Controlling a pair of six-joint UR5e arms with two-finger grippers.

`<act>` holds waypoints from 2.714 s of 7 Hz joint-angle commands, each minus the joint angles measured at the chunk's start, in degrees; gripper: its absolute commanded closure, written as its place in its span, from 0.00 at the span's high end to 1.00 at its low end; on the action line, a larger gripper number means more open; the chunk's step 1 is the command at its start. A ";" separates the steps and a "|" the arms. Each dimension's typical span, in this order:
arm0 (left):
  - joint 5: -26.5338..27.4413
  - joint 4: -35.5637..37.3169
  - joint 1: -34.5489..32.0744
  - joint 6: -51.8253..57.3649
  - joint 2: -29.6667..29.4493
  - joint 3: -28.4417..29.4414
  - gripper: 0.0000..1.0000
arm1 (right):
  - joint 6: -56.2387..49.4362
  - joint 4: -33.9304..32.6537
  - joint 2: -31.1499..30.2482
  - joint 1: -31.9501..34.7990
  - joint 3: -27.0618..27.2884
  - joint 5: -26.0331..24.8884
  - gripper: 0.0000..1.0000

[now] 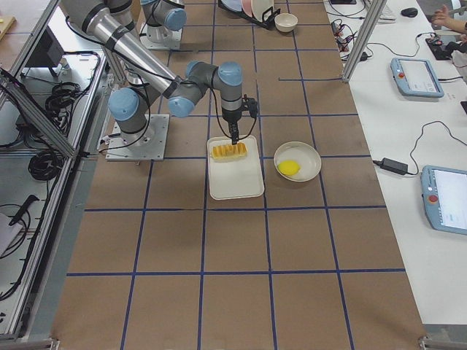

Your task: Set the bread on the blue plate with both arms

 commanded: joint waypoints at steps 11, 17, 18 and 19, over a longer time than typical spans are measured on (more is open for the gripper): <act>0.20 -0.96 0.41 -0.54 0.83 0.20 0.00 | -8.03 -10.16 6.40 -4.12 6.93 4.85 0.85; 2.93 -28.10 0.85 -3.77 24.80 -0.93 0.00 | -11.37 -10.01 5.26 -4.03 6.33 0.20 0.05; 2.32 -29.27 -0.37 -8.23 26.86 -1.55 0.00 | -11.37 -9.83 4.91 -4.03 5.98 0.20 0.05; 0.75 -29.28 -4.39 -13.33 27.22 -2.43 0.00 | -11.37 -9.31 2.38 -4.03 5.98 0.46 0.06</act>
